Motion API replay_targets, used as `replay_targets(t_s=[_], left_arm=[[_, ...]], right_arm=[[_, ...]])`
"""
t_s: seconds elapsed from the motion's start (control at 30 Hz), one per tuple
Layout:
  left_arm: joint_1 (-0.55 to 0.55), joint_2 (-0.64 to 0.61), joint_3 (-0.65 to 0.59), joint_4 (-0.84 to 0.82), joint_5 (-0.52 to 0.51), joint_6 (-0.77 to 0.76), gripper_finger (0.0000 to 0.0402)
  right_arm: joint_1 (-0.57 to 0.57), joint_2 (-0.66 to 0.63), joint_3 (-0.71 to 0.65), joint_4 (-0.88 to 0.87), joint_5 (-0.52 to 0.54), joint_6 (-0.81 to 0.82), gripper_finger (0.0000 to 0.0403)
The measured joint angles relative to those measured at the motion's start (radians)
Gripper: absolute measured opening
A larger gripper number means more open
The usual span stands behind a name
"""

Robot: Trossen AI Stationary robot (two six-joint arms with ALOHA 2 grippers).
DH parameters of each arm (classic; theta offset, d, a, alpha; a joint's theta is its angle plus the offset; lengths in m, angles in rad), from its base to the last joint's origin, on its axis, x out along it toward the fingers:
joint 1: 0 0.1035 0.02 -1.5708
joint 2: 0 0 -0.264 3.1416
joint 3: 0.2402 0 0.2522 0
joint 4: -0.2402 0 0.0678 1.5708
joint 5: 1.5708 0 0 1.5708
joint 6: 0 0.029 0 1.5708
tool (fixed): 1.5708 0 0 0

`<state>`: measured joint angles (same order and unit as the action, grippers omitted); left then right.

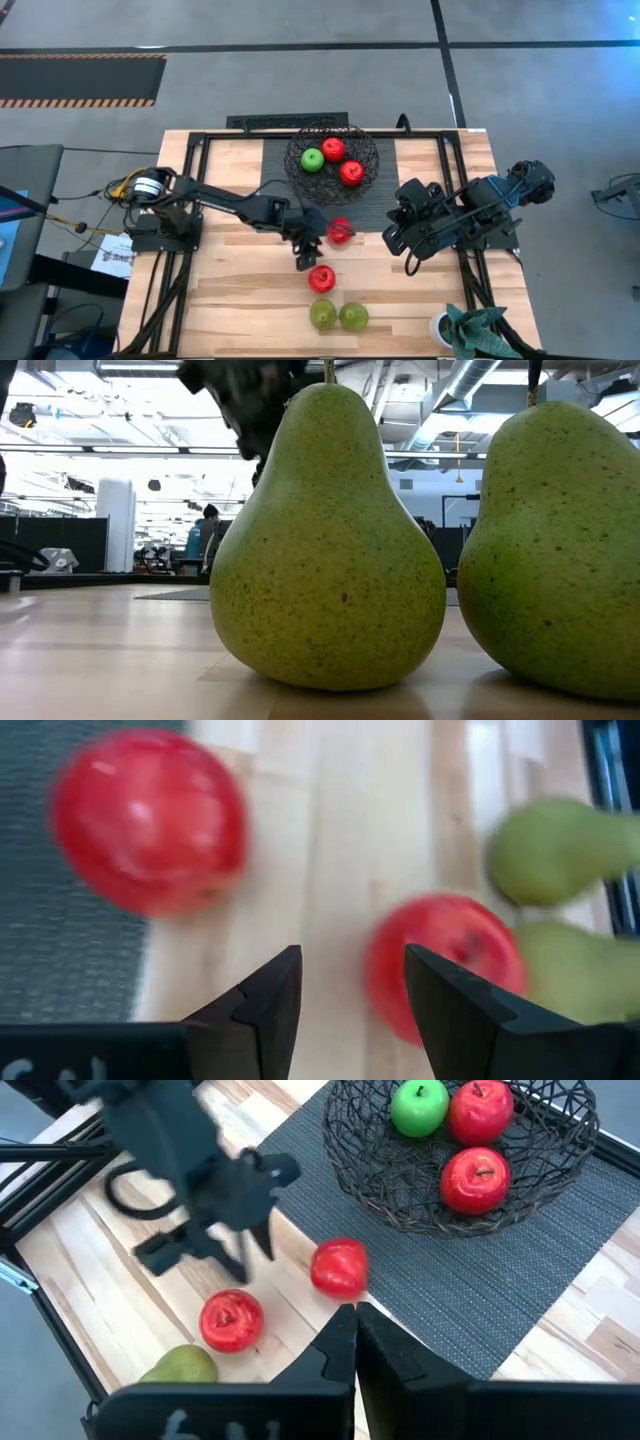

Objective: Build produce basket
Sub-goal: Put the bottom red apple into the basket

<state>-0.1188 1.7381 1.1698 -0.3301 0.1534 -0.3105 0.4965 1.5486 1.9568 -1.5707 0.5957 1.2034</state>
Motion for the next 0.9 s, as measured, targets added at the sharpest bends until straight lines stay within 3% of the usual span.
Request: replay_targets(t_s=[0.13, 0.33, 0.9], left_arm=[[-0.063, -0.002, 0.0, 0.0, -0.029, 0.083, 0.0163], [-0.148, 0.011, -0.001, 0.055, -0.184, 0.168, 0.0163], [-0.213, 0.014, 0.0, 0.104, -0.2, 0.083, 0.0163]], right_arm=[[0.0, 0.0, 0.0, 0.0, 0.0, 0.0, 0.0026], [0.0, 0.0, 0.0, 0.0, 0.0, 0.0, 0.0026], [0.0, 0.0, 0.0, 0.0, -0.002, -0.008, 0.0026]])
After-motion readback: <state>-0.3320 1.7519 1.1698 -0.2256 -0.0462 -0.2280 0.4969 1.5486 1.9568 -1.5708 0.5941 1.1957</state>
